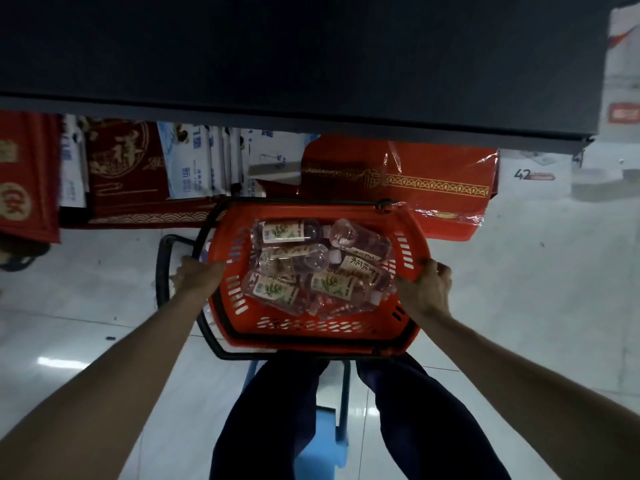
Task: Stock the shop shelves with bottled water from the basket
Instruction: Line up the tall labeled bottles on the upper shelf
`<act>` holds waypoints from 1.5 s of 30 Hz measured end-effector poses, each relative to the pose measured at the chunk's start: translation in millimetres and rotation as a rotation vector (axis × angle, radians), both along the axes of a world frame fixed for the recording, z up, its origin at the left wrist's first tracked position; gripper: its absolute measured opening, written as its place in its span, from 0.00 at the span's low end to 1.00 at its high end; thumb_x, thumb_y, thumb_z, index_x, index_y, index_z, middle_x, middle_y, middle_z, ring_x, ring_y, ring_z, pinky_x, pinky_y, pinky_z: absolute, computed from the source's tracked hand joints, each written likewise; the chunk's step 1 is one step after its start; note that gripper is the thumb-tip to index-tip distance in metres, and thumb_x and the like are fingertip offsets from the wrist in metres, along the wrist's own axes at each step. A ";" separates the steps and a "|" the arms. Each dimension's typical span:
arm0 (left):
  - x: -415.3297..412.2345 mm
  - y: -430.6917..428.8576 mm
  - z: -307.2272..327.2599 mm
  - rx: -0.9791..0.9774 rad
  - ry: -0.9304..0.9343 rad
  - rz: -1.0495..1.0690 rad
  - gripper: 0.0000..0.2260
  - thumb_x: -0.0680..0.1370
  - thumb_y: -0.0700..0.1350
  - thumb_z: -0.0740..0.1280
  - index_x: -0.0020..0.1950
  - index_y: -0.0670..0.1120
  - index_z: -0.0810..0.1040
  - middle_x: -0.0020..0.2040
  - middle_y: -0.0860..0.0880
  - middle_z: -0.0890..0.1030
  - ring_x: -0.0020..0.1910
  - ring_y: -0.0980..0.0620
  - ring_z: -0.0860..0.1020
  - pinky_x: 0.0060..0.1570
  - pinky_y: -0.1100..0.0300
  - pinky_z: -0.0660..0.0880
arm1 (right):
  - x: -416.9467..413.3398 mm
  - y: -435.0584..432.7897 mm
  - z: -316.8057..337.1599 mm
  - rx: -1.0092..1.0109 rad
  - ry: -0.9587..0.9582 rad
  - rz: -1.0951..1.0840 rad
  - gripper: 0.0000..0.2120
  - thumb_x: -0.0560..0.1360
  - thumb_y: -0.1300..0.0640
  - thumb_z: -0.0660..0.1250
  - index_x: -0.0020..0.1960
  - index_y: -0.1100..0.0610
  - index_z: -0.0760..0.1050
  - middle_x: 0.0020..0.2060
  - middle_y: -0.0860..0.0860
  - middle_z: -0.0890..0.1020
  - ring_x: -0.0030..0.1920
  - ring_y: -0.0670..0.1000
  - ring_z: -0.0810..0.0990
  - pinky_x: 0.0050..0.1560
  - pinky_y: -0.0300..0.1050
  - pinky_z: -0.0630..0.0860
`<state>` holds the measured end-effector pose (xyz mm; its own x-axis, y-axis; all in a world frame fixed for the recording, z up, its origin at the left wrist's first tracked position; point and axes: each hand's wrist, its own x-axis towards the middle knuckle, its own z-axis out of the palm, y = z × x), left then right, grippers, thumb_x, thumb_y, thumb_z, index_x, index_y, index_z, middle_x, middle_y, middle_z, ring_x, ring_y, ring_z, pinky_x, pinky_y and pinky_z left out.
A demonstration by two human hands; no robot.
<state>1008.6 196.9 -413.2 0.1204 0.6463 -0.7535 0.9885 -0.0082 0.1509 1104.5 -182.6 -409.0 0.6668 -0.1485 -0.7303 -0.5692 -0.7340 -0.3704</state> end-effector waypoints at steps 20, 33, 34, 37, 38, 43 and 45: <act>38.2 -73.8 -61.0 -0.061 -0.360 -1.195 0.30 0.81 0.55 0.68 0.81 0.53 0.61 0.77 0.51 0.66 0.73 0.49 0.71 0.69 0.47 0.74 | -11.7 91.9 -84.0 0.267 -0.366 0.628 0.12 0.78 0.57 0.68 0.61 0.52 0.79 0.59 0.47 0.80 0.58 0.47 0.80 0.53 0.47 0.82; 43.9 -51.2 -120.9 -0.027 -0.398 -1.478 0.41 0.67 0.73 0.55 0.77 0.56 0.65 0.65 0.54 0.69 0.69 0.52 0.70 0.66 0.48 0.75 | 10.8 107.5 -74.2 -0.074 -0.484 1.069 0.10 0.81 0.45 0.63 0.59 0.48 0.76 0.50 0.44 0.76 0.41 0.44 0.74 0.42 0.46 0.77; 47.2 -51.2 -121.6 -0.016 -0.398 -1.507 0.41 0.67 0.72 0.57 0.76 0.55 0.67 0.65 0.54 0.69 0.68 0.51 0.70 0.66 0.47 0.75 | 6.2 106.6 -74.2 -0.088 -0.521 1.107 0.11 0.81 0.46 0.63 0.60 0.49 0.76 0.50 0.44 0.76 0.42 0.43 0.69 0.42 0.46 0.76; 44.6 -47.4 -128.2 0.016 -0.395 -1.569 0.32 0.74 0.60 0.70 0.76 0.53 0.68 0.67 0.50 0.70 0.70 0.49 0.69 0.68 0.47 0.73 | -7.0 100.8 -78.0 -0.062 -0.525 1.093 0.18 0.81 0.43 0.61 0.65 0.50 0.75 0.59 0.47 0.77 0.54 0.48 0.74 0.49 0.47 0.75; 39.9 -46.7 -129.7 0.052 -0.407 -1.588 0.31 0.75 0.56 0.70 0.76 0.53 0.68 0.67 0.49 0.70 0.70 0.48 0.69 0.67 0.46 0.73 | -11.3 99.3 -79.7 -0.045 -0.501 1.069 0.19 0.80 0.42 0.60 0.67 0.49 0.74 0.61 0.48 0.76 0.59 0.50 0.76 0.53 0.48 0.76; 20.0 -62.3 -126.7 0.232 -0.376 -1.661 0.35 0.76 0.48 0.72 0.80 0.48 0.62 0.75 0.43 0.65 0.74 0.40 0.69 0.67 0.46 0.74 | -34.3 98.7 -84.8 -0.030 -0.459 0.977 0.24 0.74 0.38 0.61 0.66 0.46 0.74 0.61 0.50 0.78 0.62 0.56 0.79 0.63 0.55 0.77; 16.1 -66.2 -120.9 0.197 -0.393 -1.544 0.34 0.77 0.53 0.71 0.80 0.47 0.64 0.78 0.44 0.64 0.77 0.41 0.66 0.71 0.47 0.70 | -41.5 99.3 -85.9 -0.060 -0.464 0.934 0.23 0.78 0.41 0.65 0.69 0.49 0.75 0.66 0.54 0.78 0.68 0.59 0.76 0.68 0.57 0.73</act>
